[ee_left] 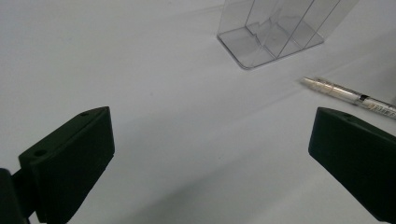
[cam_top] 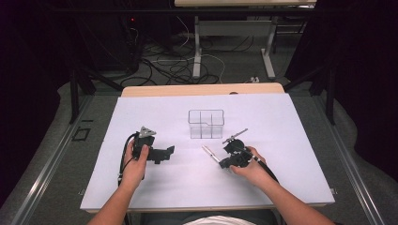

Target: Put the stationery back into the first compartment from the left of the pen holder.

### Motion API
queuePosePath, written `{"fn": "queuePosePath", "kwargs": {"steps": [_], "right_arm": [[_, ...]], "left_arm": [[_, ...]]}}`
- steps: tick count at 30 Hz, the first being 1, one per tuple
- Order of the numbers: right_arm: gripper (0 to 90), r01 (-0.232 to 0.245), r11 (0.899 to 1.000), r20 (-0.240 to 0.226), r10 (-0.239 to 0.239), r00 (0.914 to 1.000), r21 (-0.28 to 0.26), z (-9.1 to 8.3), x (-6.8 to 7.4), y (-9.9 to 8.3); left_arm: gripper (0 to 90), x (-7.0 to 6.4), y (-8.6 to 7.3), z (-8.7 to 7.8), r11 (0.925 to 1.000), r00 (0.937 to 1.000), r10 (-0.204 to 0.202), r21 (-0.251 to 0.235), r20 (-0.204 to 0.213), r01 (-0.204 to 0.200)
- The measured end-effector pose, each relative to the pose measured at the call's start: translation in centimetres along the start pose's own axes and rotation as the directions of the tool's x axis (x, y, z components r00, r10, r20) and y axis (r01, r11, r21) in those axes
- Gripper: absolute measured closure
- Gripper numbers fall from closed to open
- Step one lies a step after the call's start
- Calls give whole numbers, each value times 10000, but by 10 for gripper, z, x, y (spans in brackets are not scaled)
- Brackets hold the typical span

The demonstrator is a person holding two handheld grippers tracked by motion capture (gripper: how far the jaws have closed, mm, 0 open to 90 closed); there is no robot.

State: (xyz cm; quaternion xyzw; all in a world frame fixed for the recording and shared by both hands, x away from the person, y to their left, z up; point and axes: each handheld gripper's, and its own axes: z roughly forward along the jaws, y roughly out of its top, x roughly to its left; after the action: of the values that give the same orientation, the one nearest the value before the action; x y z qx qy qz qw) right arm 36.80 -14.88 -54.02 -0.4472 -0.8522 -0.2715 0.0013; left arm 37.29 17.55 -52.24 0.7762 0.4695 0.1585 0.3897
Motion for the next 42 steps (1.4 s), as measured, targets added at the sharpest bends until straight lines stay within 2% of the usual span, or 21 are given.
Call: {"fn": "queuePosePath", "kwargs": {"steps": [2,5,6,9,16,17,18,20,22,23,24,25,26,27,30,35,38,39,40,41,42], "right_arm": [[801,139,9999,-1,-139,9999,71,-1,0,0],[801,-97,9999,-26,97,9999,-45,0,2,0],[801,205,9988,78,-209,9998,450,-2,-1,2],[801,217,9996,-157,-215,9996,163,-2,-3,1],[802,126,9999,-105,-127,9999,-42,0,-1,1],[802,178,9983,65,-182,9998,561,-5,0,2],[802,351,9994,-30,-351,9994,58,-3,0,0],[802,362,9993,-6,-362,9993,-138,-3,3,0],[802,715,9974,47,-714,9974,-113,-5,4,0],[803,907,9914,-34,-914,9958,-939,0,3,-2],[803,1075,9938,87,-1073,9942,-269,-6,4,0],[802,1249,9914,46,-1248,9922,-382,-6,5,0],[803,1271,9838,75,-1271,9919,-1266,-1,6,-2],[802,1577,9858,226,-1566,9874,-571,-6,6,0],[802,1953,9773,500,-1916,9802,-825,-8,10,-1],[802,2734,9552,1047,-2622,9593,-1131,-12,14,-2],[802,3353,9318,1583,-3133,9364,-1388,-14,16,-3],[802,3688,9191,1879,-3412,9210,-1385,-15,15,-3],[802,3926,9077,2000,-3613,9107,-1482,-16,16,-3],[802,4393,8857,2402,-3984,8852,-1500,-16,16,-4],[802,4393,8857,2402,-3984,8852,-1500,-16,16,-4]], "left_arm": [[2,0,0,0,10000,10000,-29,17,-4,29],[2,0,0,0,10000,10000,-30,8,22,30],[2,-1,0,0,9999,9999,-106,-6,45,106],[2,0,0,1,10000,10000,-43,13,61,43],[2,-1,-1,2,10000,10000,37,91,70,-38],[2,-1,-1,2,10000,10000,63,70,73,-64],[2,-1,0,2,9999,9999,76,66,71,-76],[2,-1,0,2,10000,9999,50,57,104,-51],[2,-1,0,2,9999,9999,51,92,92,-52],[2,-1,0,2,9999,9999,42,114,131,-43],[2,-1,0,2,9999,9999,27,150,152,-29],[2,-1,0,3,9999,9998,14,138,180,-17],[2,-1,0,3,9999,9998,33,153,190,-36],[2,-1,0,3,9999,9998,34,162,196,-37],[2,-1,0,3,9999,9998,22,149,199,-25],[2,0,-1,3,9998,9998,-15,208,204,11],[2,-1,-1,3,9998,9997,4,193,226,-8],[2,-1,-1,3,9998,9998,20,219,222,-25],[2,0,-1,3,9998,9997,44,184,260,-49],[2,-1,-1,3,9997,9997,22,227,250,-27],[2,-1,-1,3,9998,9995,-20,218,322,13]]}}
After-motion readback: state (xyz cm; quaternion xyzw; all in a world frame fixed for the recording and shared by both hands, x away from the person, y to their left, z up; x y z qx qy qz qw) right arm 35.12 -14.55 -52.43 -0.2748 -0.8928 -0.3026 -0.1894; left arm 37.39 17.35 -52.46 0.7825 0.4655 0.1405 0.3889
